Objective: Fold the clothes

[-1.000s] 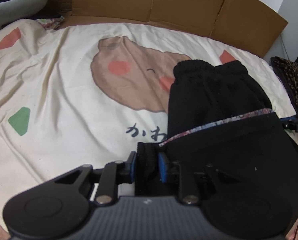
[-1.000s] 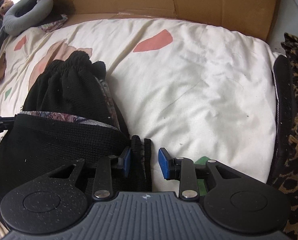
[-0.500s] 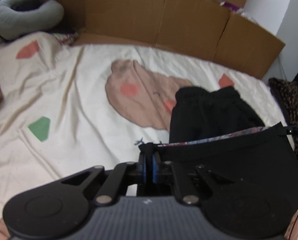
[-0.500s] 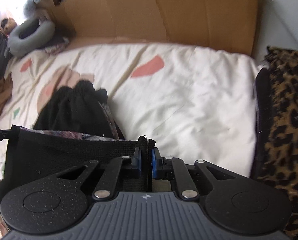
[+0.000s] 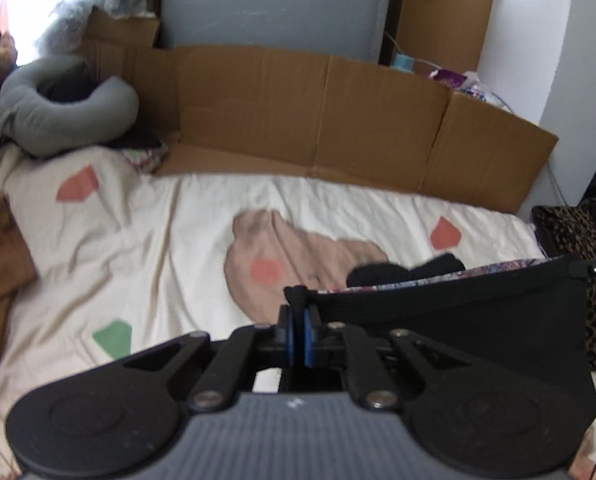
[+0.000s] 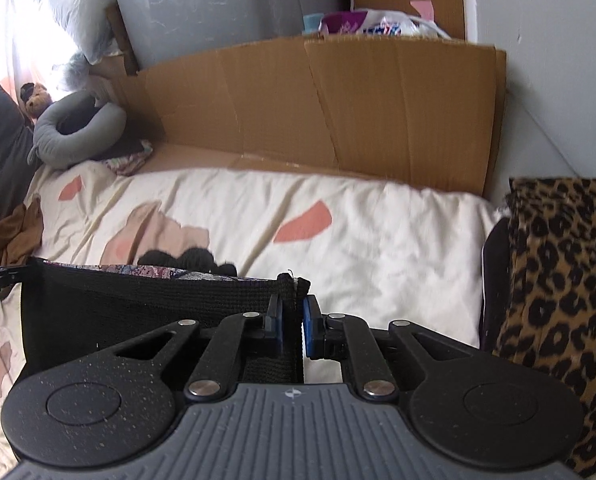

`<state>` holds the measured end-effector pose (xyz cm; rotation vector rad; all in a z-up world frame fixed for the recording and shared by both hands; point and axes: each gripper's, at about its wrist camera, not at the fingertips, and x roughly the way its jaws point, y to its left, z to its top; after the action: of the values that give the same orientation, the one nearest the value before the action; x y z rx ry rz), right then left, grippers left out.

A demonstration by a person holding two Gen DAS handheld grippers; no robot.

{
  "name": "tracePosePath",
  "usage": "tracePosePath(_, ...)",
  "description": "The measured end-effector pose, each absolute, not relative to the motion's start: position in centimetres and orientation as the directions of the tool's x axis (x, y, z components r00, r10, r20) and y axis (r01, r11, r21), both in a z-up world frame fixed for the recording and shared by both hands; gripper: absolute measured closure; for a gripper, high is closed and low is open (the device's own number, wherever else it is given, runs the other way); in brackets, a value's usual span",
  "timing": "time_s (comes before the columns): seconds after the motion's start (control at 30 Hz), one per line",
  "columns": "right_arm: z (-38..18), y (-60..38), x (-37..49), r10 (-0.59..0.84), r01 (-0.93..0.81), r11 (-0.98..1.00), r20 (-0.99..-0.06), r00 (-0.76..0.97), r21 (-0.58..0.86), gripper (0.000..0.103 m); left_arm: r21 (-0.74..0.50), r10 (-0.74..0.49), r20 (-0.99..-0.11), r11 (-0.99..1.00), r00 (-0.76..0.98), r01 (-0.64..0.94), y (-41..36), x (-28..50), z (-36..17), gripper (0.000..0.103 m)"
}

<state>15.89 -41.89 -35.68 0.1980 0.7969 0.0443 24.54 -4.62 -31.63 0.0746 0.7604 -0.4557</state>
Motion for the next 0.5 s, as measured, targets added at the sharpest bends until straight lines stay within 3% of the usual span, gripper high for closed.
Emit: tracePosePath(0.5, -36.0, -42.2, 20.1, 0.045, 0.074, 0.989, -0.744, 0.666, 0.127, 0.095, -0.094, -0.350, -0.716, 0.906, 0.604, 0.413, -7.1, 29.7, -34.1, 0.098)
